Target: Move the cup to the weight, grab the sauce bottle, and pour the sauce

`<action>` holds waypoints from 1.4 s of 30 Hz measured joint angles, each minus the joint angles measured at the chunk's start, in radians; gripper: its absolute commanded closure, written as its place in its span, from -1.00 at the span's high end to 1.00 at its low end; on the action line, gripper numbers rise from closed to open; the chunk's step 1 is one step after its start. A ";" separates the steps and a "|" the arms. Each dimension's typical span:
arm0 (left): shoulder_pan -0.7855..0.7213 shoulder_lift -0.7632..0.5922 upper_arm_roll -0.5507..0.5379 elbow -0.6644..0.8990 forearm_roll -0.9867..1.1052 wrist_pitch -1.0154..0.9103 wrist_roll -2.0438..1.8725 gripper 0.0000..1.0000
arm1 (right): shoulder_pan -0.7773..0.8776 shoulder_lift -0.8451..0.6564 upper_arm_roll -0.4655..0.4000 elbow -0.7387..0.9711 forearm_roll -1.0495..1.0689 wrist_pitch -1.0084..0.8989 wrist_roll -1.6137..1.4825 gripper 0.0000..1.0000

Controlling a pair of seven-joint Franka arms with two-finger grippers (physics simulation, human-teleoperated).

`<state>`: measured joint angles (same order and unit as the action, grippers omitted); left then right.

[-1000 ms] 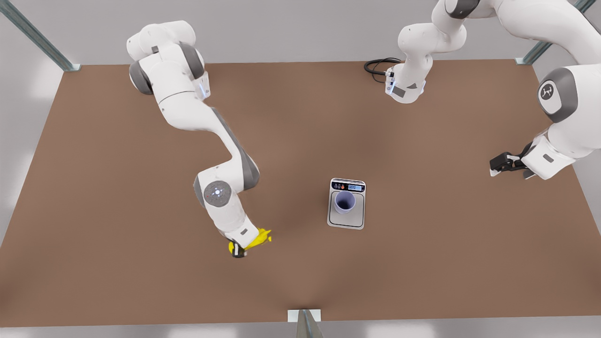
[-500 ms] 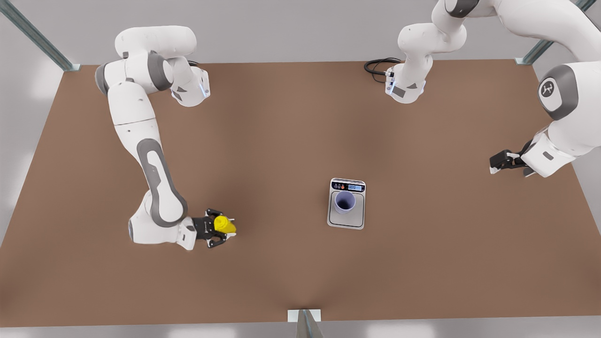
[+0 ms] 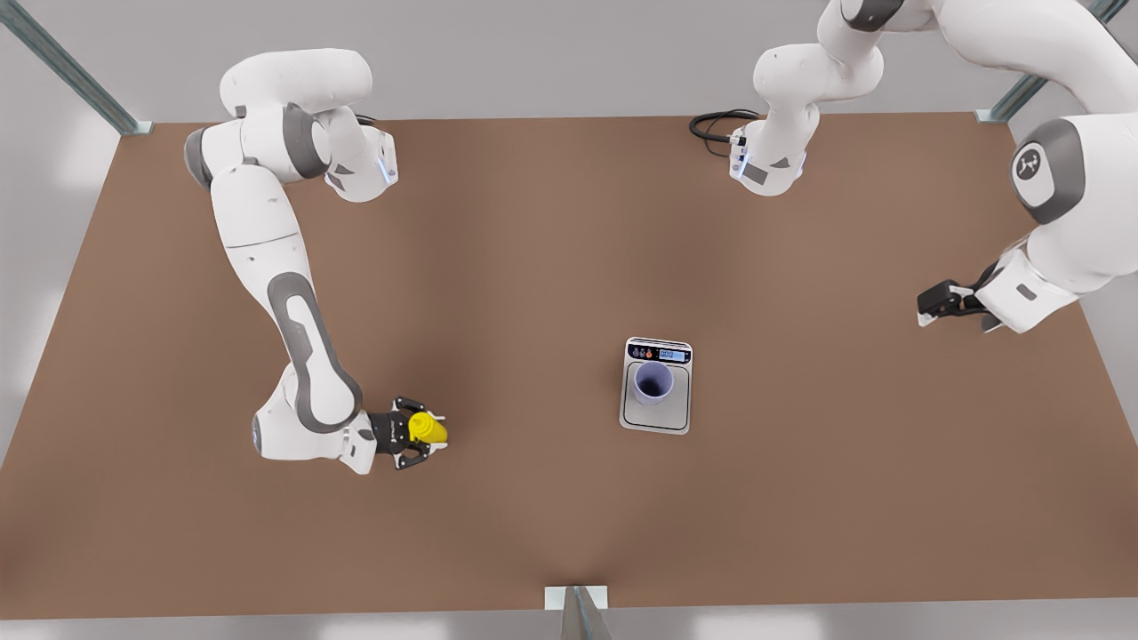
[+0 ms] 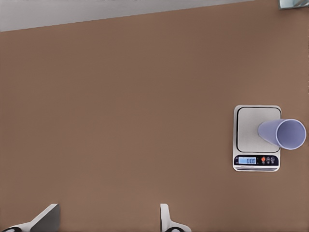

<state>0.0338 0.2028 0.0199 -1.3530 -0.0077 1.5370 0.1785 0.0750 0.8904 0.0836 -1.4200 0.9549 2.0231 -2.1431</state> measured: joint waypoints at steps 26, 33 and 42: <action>-0.001 -0.002 -0.025 0.012 0.002 0.000 0.004 1.00 | 0.002 -0.030 0.015 -0.106 0.001 0.039 -0.009 0.40; -0.002 -0.002 -0.026 0.012 0.003 -0.001 0.004 1.00 | -0.008 -0.030 0.015 -0.106 -0.001 0.028 -0.011 1.00; -0.002 0.000 -0.026 0.026 0.003 -0.002 0.004 1.00 | -0.036 -0.031 0.015 -0.116 -0.007 0.016 -0.015 1.00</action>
<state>0.0321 0.2026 -0.0061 -1.3269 -0.0046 1.5355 0.1825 0.0395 0.8591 0.0981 -1.5355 0.9481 2.0392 -2.1581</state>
